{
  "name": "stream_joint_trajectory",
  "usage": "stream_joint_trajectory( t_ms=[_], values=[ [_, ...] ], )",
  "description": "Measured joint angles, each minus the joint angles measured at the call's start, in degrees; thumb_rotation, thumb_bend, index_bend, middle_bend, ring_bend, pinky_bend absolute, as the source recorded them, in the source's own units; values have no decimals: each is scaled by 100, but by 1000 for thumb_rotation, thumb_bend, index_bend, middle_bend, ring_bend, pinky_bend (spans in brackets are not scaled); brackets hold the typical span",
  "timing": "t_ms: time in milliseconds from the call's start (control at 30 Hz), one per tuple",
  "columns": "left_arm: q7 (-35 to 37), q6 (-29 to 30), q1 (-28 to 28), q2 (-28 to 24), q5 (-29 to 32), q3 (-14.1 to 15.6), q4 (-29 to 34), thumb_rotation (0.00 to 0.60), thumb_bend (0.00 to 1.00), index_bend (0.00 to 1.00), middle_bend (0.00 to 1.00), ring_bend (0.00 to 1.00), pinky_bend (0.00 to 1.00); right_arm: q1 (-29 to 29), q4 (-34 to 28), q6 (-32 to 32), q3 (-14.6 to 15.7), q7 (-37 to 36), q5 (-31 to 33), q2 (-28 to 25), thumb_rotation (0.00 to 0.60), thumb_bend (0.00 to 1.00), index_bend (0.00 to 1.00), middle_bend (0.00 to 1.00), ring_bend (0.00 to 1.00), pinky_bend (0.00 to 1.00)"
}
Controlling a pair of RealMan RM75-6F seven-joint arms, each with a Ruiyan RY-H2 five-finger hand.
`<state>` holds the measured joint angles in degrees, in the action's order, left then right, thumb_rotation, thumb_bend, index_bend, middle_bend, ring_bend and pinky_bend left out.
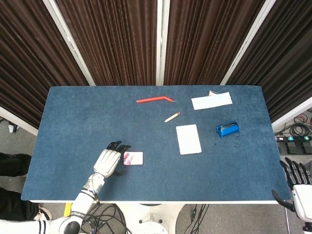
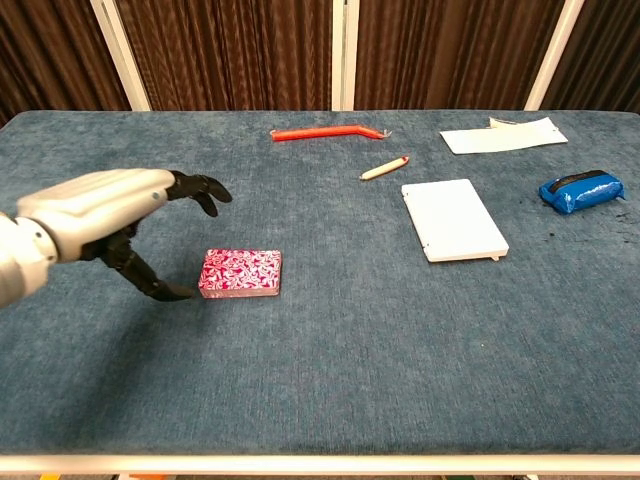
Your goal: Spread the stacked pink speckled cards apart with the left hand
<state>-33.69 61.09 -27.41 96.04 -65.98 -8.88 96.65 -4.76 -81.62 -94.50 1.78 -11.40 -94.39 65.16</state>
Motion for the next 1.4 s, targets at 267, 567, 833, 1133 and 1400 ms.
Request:
stream_joint_trajectory(
  t_ms=[267, 567, 833, 1133, 1400],
  values=[
    [-144, 8, -277, 538, 416, -50, -671, 600, 158, 184, 217, 60, 132, -24, 105, -21, -30, -158, 74, -3, 600, 162, 0, 0, 0, 0],
    [-150, 57, -466, 782, 546, -95, -939, 600, 160, 195, 259, 61, 132, -6, 116, -2, -28, -202, 49, 1, 600, 162, 0, 0, 0, 0],
    [-45, 39, -598, 948, 637, -116, -1237, 600, 162, 208, 273, 61, 132, -9, 123, 26, -33, -232, 94, -11, 600, 162, 0, 0, 0, 0],
    [-12, 34, -688, 1043, 730, -99, -1326, 600, 165, 209, 290, 61, 132, 11, 96, 51, -32, -204, 76, -5, 600, 163, 0, 0, 0, 0],
    [119, 34, -745, 1131, 729, -99, -1492, 600, 169, 235, 318, 61, 132, 12, 85, 72, -35, -211, 104, -9, 600, 161, 0, 0, 0, 0]
  ],
)
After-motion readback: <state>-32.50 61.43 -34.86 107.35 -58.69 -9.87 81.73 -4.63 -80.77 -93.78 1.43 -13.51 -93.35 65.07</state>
